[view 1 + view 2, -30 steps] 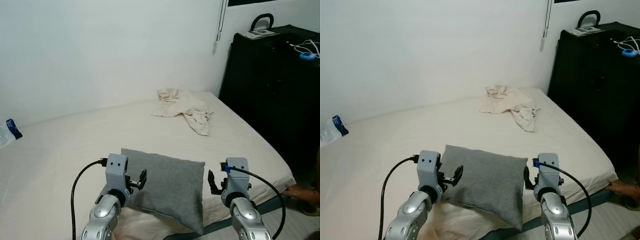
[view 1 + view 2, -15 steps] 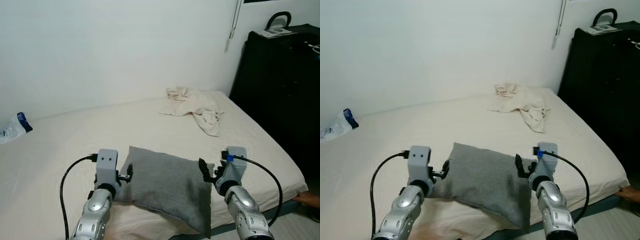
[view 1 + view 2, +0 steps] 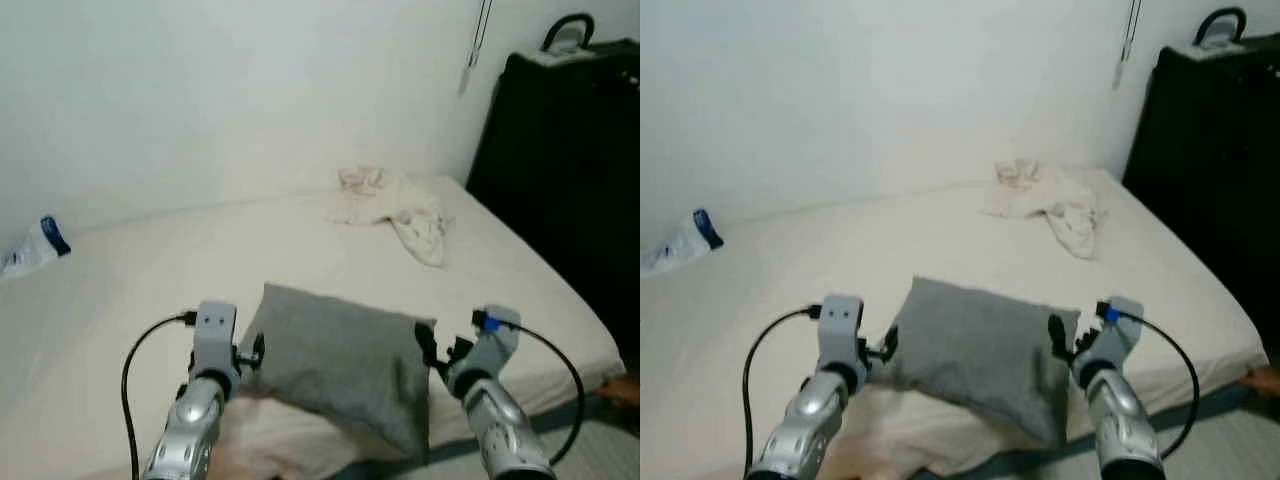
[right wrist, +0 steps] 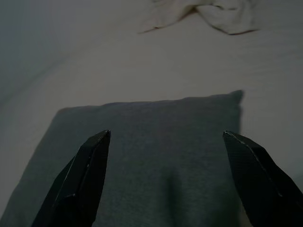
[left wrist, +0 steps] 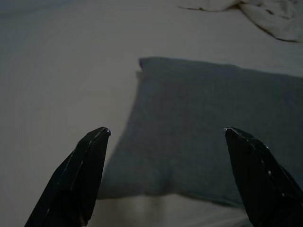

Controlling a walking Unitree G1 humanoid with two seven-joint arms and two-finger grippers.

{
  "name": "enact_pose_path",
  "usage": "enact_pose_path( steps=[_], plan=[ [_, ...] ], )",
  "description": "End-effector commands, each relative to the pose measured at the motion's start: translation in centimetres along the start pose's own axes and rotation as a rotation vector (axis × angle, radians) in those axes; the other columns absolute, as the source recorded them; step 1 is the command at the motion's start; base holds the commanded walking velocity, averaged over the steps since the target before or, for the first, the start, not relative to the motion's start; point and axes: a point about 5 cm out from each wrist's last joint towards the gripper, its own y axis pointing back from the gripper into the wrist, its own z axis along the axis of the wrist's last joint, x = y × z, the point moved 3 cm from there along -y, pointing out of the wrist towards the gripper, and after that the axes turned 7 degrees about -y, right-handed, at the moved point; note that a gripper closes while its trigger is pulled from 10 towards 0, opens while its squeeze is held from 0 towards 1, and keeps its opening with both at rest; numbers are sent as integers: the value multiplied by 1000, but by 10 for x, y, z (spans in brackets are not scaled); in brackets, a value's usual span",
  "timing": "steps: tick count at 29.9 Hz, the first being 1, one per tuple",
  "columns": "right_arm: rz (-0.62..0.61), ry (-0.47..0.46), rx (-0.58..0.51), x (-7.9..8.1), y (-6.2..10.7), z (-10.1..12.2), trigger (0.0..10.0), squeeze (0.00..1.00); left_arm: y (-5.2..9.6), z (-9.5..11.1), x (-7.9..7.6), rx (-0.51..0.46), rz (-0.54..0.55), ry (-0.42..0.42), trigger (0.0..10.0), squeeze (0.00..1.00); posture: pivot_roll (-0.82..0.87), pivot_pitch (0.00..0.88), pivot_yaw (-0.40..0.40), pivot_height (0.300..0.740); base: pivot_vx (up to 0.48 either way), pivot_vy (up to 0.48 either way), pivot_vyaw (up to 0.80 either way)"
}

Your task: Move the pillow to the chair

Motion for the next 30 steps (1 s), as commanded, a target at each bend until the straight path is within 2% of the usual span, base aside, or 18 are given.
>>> enact_pose_path(
  steps=[1, 8, 15, 22, 23, 24, 25, 26, 30],
  plan=[
    [18, -31, 20, 1, 0, -8, 10000, 0, 2, -8, 0, 23, -9, 18, 10000, 0, -127, 47, 83, 605, 0, 0, 0],
    [7, -64, 11, 0, -7, -5, 10000, 0, 4, -4, 3, 9, -30, 14, 10000, 0, -116, 64, 94, 570, 0, 0, 0],
    [1, -84, -41, -4, -11, 6, 10000, 0, 10, -3, 10, 5, -44, -4, 10000, 0, -94, 84, 108, 570, 0, 0, 0],
    [24, -115, -102, -12, -5, 11, 10000, 0, 19, -4, 15, 7, -56, -21, 10000, 0, -60, 114, 132, 570, 0, 0, 0],
    [57, -140, -115, -10, -4, 11, 10000, 867, 21, -4, 16, 8, -58, -24, 10000, 0, -55, 117, 135, 570, 0, 0, 0],
    [111, -168, -118, -5, -4, 10, 10000, 1000, 22, -4, 17, 8, -60, -28, 10000, 0, -47, 123, 140, 570, 0, 0, 0],
    [169, -199, -119, 1, -3, 8, 10000, 1000, 24, -3, 18, 9, -63, -31, 10000, 0, -40, 127, 143, 570, 0, 0, 0],
    [169, -199, -119, 1, -3, 8, 10000, 1000, 24, -3, 18, 9, -63, -31, 10000, 0, -40, 127, 143, 570, 0, 0, 0],
    [308, -239, -105, 23, -3, 4, 10000, 1000, 31, -1, 22, 10, -66, -41, 10000, 0, -19, 136, 149, 570, 0, 0, 0]
  ],
)
